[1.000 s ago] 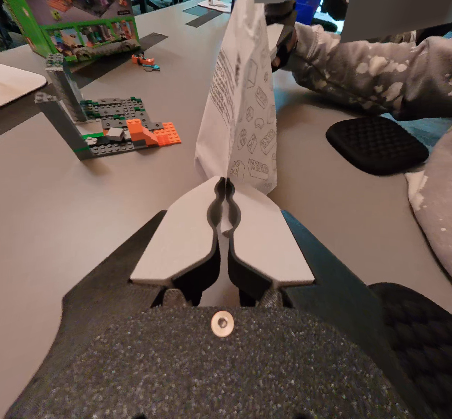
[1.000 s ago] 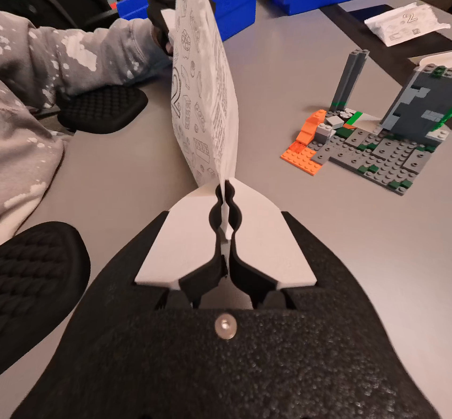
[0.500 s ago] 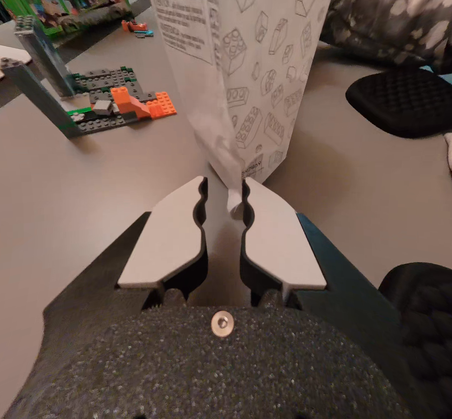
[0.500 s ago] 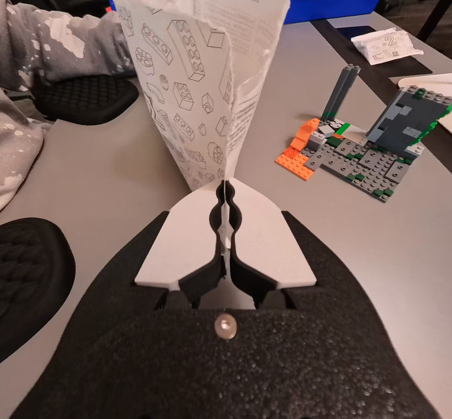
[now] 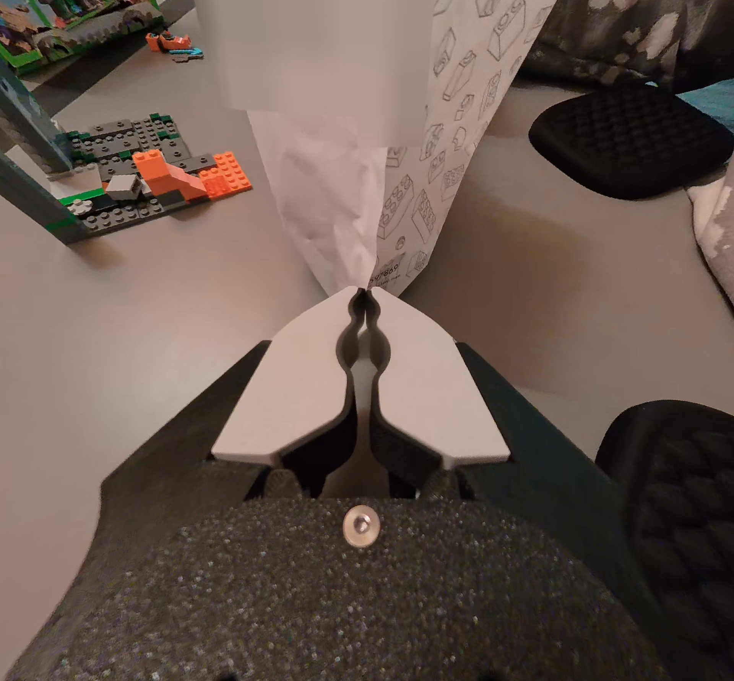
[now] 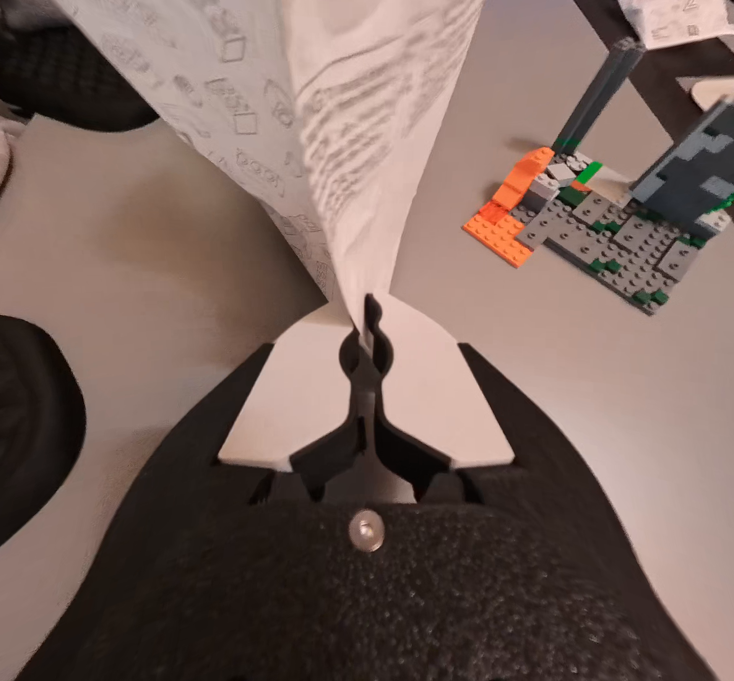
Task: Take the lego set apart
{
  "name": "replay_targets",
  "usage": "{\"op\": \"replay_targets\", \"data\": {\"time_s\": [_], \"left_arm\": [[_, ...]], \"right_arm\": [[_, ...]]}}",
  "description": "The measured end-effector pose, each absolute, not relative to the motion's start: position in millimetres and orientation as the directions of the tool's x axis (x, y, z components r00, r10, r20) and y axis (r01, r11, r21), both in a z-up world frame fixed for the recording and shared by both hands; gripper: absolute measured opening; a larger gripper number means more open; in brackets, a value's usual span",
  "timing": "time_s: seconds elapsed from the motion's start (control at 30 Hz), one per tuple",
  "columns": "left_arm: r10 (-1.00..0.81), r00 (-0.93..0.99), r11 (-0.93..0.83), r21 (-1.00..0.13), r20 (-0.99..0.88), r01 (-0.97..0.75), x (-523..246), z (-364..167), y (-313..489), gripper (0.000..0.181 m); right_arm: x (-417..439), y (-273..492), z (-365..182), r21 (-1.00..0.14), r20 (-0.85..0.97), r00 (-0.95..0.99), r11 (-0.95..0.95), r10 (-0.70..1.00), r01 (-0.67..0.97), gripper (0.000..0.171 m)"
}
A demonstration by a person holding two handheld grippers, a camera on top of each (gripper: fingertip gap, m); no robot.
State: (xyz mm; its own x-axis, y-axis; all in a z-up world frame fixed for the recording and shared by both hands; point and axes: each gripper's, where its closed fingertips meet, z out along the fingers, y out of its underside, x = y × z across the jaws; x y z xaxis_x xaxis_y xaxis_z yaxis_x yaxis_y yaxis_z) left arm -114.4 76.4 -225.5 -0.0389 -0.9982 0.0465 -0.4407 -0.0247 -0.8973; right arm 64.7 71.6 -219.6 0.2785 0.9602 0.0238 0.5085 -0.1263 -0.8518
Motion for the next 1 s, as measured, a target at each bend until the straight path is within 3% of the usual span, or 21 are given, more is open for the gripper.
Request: {"op": "replay_targets", "data": {"time_s": [0.13,0.27,0.53,0.73,1.0], "left_arm": [[-1.0,-0.021,-0.009,-0.89,0.021,-0.457,-121.8,-226.9,79.4,0.001],[-0.999,-0.023,-0.029,-0.899,0.044,-0.438,-126.1,-220.1,76.0,0.001],[-0.999,0.04,-0.012,-0.892,-0.007,-0.451,-125.6,-224.8,88.6,0.0],[-0.999,0.05,-0.036,-0.906,0.016,-0.421,-129.8,-216.5,91.1,0.0],[-0.993,0.1,0.016,-0.915,-0.062,-0.402,-126.6,-217.9,103.2,0.0]], "right_arm": [[68.2,71.4,-219.5,-0.844,-0.004,0.283,-0.155,0.959,0.514,0.0],[82.3,62.2,-218.9,-0.883,-0.12,0.275,-0.229,0.954,0.409,0.0],[69.9,63.8,-211.9,-0.872,0.051,0.329,-0.118,0.943,0.475,0.001],[73.3,66.6,-205.8,-0.888,-0.017,0.334,-0.167,0.943,0.428,0.0],[70.8,72.3,-211.5,-0.864,0.023,0.39,-0.179,0.92,0.472,0.006]]}}
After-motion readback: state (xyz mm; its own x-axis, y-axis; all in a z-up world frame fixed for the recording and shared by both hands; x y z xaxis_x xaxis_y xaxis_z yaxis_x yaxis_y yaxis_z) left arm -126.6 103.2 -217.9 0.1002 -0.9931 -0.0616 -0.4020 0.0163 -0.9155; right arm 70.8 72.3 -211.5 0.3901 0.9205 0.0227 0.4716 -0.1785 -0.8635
